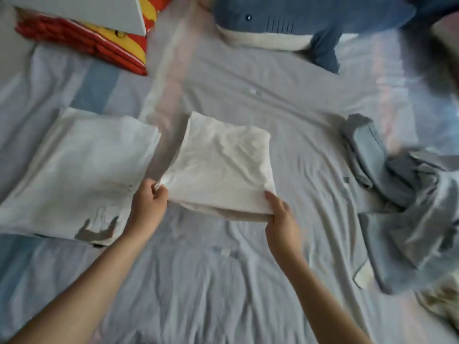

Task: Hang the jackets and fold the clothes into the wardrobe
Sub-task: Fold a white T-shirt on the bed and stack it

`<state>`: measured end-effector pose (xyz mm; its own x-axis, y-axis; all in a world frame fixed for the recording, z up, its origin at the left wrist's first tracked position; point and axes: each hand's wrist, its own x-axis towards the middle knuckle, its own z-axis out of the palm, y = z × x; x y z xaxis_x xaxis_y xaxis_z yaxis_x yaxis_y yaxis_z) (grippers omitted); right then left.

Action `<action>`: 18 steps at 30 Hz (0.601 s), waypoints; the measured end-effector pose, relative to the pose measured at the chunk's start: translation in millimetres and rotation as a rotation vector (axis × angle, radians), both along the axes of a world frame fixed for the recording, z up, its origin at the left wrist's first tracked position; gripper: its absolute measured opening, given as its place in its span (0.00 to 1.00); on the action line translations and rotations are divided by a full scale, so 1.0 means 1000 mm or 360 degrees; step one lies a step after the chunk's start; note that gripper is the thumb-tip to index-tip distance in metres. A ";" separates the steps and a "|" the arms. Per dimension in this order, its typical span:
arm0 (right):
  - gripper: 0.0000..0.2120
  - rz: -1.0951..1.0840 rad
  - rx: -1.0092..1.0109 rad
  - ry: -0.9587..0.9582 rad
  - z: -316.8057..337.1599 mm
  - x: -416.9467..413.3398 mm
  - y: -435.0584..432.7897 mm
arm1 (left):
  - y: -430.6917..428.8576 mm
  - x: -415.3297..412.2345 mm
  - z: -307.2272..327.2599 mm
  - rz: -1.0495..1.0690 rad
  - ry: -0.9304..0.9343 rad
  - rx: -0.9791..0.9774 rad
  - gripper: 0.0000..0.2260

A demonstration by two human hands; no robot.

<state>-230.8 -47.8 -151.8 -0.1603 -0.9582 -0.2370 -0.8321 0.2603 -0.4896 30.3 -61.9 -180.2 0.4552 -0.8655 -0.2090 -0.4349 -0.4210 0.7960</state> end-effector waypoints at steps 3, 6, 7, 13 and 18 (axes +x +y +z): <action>0.33 0.0285 0.0406 0.0183 -0.048 -0.010 0.064 | 0.071 -0.004 -0.043 -0.0001 0.0007 0.0267 0.14; 0.32 0.0582 0.0631 0.0166 -0.074 -0.016 0.129 | 0.145 -0.002 -0.073 0.0113 -0.0047 0.0430 0.12; 0.32 0.0598 0.0658 0.0129 -0.078 -0.019 0.138 | 0.151 -0.002 -0.073 0.0120 -0.0063 0.0447 0.12; 0.31 0.0930 0.0668 0.0181 -0.078 -0.031 0.191 | 0.237 -0.016 -0.083 0.0300 -0.0027 0.0582 0.09; 0.19 0.0814 -0.0142 0.0256 -0.096 0.011 0.094 | 0.228 -0.019 -0.097 0.0579 0.0132 0.0568 0.08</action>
